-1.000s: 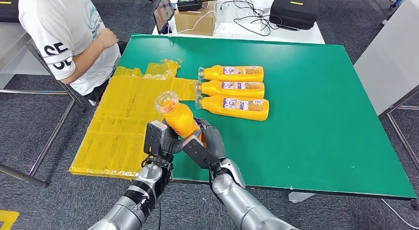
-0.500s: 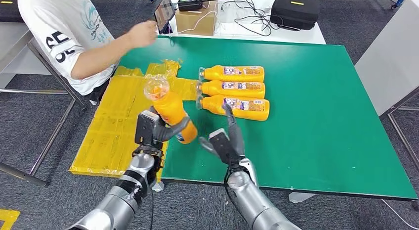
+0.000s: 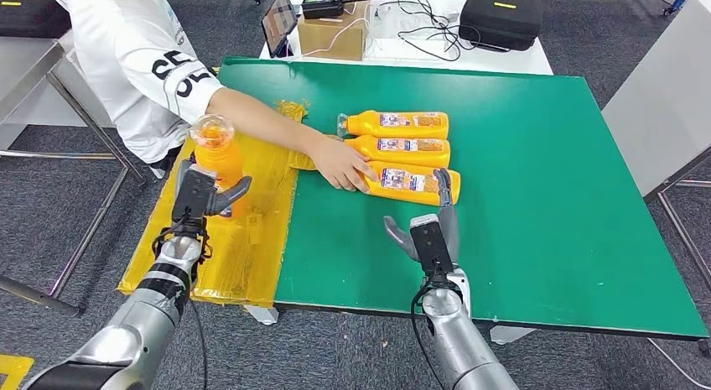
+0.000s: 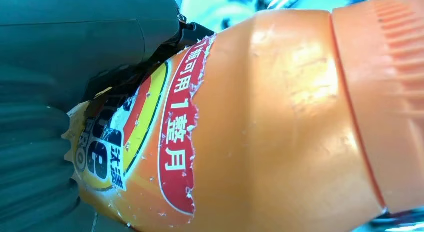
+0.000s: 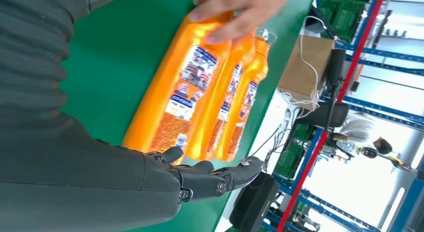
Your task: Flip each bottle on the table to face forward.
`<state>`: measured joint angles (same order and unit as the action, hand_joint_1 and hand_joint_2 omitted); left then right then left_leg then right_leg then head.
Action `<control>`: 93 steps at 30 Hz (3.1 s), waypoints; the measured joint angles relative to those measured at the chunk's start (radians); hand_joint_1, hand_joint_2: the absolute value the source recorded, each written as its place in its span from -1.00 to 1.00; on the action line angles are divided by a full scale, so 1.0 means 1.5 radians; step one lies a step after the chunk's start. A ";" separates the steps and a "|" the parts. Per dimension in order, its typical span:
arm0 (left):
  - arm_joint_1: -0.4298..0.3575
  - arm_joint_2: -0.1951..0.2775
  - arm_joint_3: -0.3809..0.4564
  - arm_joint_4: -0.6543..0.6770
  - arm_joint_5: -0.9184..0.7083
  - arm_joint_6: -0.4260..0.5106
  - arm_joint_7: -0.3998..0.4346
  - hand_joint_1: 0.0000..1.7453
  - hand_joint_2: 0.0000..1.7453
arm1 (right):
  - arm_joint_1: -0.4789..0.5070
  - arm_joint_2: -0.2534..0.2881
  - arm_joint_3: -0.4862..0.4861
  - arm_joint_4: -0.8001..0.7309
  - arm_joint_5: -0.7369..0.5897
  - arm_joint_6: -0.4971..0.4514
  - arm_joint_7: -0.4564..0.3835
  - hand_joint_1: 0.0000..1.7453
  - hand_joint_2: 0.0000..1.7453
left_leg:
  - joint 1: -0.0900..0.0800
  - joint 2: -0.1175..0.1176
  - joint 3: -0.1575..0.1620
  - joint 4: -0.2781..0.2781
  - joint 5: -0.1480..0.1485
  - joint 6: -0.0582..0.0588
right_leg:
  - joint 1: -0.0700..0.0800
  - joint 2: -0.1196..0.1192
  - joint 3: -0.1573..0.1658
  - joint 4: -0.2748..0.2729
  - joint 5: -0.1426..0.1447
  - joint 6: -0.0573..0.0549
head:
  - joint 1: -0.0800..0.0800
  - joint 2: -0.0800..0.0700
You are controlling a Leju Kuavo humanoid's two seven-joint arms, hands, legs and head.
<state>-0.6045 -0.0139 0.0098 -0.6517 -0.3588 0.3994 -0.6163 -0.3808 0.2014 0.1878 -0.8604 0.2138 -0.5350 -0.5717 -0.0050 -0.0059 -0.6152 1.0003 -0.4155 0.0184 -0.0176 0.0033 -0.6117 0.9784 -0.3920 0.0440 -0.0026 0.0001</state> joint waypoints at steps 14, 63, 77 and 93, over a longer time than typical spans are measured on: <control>-0.059 0.087 -0.098 0.118 -0.263 0.056 0.081 1.00 1.00 | -0.002 -0.003 -0.009 -0.001 -0.018 0.013 -0.017 -1.00 1.00 | 0.000 0.001 0.000 0.000 0.000 0.000 | 0.000 0.000 0.000 0.000 0.000 0.000 | 0.000 0.000; -0.140 0.126 -0.402 0.233 -0.492 -0.121 0.106 -1.00 1.00 | -0.060 -0.007 0.038 0.050 0.009 0.092 -0.006 -1.00 1.00 | 0.000 -0.003 0.003 0.000 0.002 0.000 | 0.000 -0.003 0.004 0.000 0.000 0.000 | 0.000 0.000; -0.019 0.094 -0.256 0.146 -0.140 0.042 -0.050 -1.00 1.00 | -0.085 -0.016 0.101 0.138 0.145 0.055 0.047 -1.00 1.00 | 0.000 -0.002 0.001 0.000 0.001 0.000 | 0.000 -0.002 0.001 0.000 0.000 0.000 | 0.000 0.000; 0.107 0.053 -0.093 -0.125 0.215 -0.247 -0.056 -1.00 1.00 | 0.038 -0.118 0.140 -0.001 0.396 -0.023 0.273 -1.00 1.00 | 0.000 -0.003 -0.001 0.000 0.001 0.000 | 0.000 -0.003 0.000 0.000 0.000 0.000 | 0.000 0.000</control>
<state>-0.4437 0.0651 -0.1292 -0.8398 -0.0358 0.0293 -0.6998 -0.3241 0.0240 0.3975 -0.8619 0.8075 -0.5698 -0.1615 -0.0056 -0.0101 -0.6160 1.0004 -0.4137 0.0186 -0.0181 -0.0008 -0.6116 0.9780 -0.3920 0.0440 -0.0026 0.0001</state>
